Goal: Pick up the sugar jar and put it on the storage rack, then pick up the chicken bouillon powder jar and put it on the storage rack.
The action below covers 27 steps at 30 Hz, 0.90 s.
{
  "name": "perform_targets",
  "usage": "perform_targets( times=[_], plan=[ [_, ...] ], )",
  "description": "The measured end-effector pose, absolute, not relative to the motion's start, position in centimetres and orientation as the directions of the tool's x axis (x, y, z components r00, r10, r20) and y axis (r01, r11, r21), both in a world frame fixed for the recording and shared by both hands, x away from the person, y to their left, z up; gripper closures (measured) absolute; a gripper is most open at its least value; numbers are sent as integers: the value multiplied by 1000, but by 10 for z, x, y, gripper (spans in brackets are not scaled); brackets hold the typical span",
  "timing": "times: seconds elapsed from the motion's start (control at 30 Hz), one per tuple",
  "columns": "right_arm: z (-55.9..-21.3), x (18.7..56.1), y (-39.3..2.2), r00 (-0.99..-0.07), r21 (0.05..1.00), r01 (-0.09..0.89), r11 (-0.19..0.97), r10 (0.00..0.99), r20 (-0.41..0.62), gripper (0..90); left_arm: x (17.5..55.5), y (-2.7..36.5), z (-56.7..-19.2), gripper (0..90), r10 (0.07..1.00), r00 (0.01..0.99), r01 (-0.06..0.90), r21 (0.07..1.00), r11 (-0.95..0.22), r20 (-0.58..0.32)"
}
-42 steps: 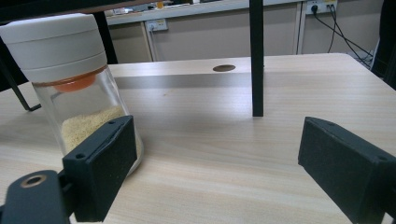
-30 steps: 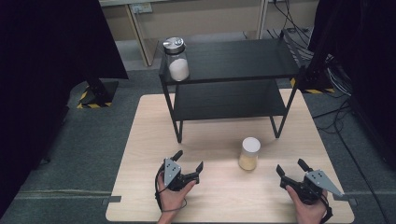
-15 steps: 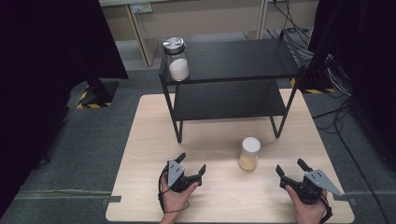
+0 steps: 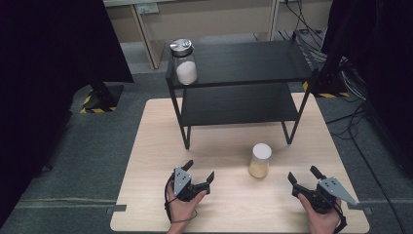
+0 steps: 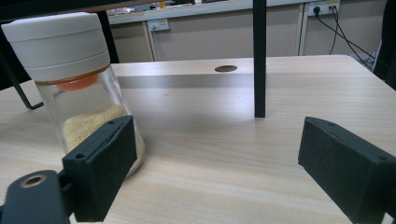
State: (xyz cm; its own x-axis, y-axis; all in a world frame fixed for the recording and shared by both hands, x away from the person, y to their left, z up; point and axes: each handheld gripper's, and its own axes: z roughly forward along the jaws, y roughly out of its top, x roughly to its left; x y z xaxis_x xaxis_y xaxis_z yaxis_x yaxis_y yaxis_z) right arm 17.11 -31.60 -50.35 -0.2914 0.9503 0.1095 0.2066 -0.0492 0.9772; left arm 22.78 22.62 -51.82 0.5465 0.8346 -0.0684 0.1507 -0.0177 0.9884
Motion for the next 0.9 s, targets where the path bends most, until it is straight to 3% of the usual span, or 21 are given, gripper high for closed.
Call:
perform_targets(
  times=[0.9],
  plan=[
    [-498,176,-311,-354,981,193,-8,932,77,108,228,227,-519,75,832,549,150,989,-10,-74]
  ],
)
